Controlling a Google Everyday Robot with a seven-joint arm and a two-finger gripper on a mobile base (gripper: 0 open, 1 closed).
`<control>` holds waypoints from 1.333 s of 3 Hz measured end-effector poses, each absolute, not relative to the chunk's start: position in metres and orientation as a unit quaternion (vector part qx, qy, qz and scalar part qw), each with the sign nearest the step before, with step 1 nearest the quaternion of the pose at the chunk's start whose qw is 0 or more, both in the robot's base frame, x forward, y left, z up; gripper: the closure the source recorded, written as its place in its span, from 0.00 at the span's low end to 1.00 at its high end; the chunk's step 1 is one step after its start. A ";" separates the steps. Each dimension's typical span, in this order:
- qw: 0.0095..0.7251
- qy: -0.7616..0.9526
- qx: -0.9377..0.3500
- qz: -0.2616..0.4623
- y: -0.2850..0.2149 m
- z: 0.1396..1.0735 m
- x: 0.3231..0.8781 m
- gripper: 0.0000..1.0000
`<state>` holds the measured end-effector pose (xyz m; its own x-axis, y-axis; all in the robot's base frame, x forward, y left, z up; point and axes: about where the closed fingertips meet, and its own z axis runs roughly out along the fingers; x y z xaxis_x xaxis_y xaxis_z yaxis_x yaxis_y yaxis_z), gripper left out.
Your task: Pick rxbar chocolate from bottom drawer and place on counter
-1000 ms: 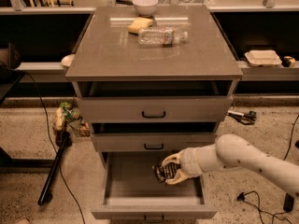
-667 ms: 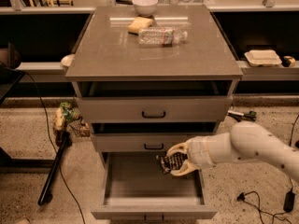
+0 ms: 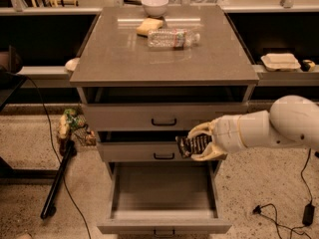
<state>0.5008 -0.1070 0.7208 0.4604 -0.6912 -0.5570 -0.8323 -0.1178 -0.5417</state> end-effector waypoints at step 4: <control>0.417 0.543 -0.723 0.095 -0.096 0.837 0.580 1.00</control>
Offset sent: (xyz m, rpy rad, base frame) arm 0.0240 0.0078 0.0346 0.0220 0.0531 -0.0091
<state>0.5803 -0.0964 0.8372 0.3919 -0.7054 -0.5906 -0.8645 -0.0628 -0.4987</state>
